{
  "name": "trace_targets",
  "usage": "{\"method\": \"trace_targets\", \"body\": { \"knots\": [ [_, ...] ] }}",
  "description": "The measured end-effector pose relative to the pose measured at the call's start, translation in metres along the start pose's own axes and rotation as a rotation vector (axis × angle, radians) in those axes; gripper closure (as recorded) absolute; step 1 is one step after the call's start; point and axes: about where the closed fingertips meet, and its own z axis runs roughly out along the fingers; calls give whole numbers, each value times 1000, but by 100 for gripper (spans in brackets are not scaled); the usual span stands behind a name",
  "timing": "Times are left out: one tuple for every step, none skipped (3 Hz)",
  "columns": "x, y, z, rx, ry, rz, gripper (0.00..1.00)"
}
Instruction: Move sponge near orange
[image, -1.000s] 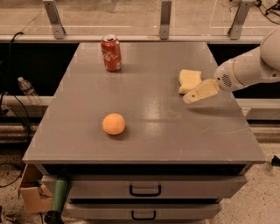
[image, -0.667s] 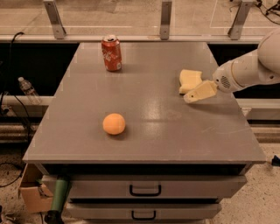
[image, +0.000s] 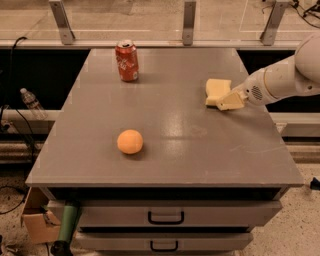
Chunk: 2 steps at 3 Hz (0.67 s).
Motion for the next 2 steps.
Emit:
{"method": "trace_targets", "body": {
  "knots": [
    [-8, 7, -10, -26, -40, -20, 94],
    [-16, 19, -27, -100, -100, -81, 100]
  ]
}}
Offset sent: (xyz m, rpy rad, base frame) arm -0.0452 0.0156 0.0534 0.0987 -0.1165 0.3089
